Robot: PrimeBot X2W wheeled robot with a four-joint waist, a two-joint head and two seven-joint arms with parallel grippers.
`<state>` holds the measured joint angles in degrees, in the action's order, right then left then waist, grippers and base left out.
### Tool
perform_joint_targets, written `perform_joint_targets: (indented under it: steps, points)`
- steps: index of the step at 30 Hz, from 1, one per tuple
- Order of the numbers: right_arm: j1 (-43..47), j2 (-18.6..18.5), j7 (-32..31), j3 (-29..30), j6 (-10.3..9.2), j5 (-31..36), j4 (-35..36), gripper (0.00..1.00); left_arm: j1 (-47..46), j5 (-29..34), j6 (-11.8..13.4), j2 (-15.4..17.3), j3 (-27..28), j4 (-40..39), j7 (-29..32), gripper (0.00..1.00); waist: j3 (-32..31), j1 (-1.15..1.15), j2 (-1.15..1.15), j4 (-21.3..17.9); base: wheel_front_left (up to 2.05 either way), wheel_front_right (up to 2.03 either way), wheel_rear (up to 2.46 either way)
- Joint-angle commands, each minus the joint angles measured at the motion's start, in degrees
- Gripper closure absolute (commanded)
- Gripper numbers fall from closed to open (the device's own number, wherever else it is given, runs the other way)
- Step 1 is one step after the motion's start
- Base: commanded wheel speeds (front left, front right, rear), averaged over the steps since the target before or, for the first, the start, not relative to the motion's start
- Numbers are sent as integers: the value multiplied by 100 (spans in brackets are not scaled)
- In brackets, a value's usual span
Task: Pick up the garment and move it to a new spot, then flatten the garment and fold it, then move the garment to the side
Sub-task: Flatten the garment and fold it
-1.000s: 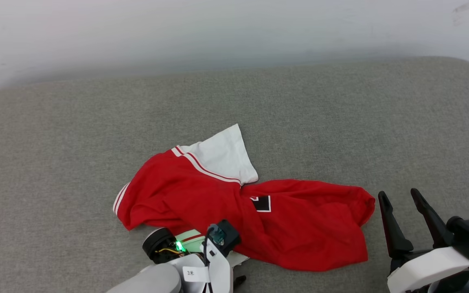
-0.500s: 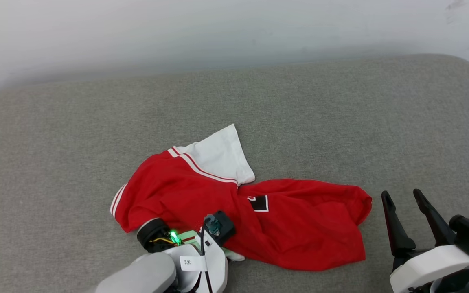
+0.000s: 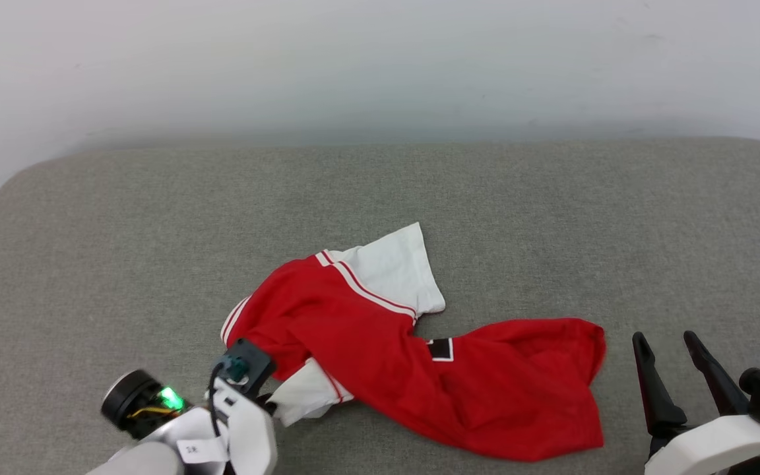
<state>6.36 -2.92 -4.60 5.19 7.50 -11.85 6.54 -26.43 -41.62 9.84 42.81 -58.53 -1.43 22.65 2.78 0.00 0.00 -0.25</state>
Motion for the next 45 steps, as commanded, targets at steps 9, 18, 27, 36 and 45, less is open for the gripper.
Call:
perform_joint_targets:
  steps: [9, 18, 27, 36, 45]
  points:
    - [151, 7, -88, 50, -2, -6, 77, 0, 1158, -746, 865, 671, 452, 17, -209, 100, -111, 0, 0, 150, 0, 0, 0]
    - [238, 7, -194, 91, -2, 27, 179, 0, 1778, -1414, 898, 135, 783, 651, -1009, 0, -286, 0, 0, 173, 0, 0, 0]
    - [315, 7, -240, 180, -2, -17, 219, 0, 1547, -1125, 946, -300, 1334, 762, -2599, 0, -382, 0, 0, 243, 0, 0, 0]
    - [146, 7, -240, 303, -2, -66, -17, 0, 1318, -505, 821, -743, 1765, 568, -3752, 0, -390, 0, 0, 309, 0, 0, 0]
    - [-627, 8, -722, 172, -2, -169, -820, 0, 1589, 483, 900, -1482, 2687, 22, -3788, 0, -115, 0, 0, 488, 0, 0, 0]
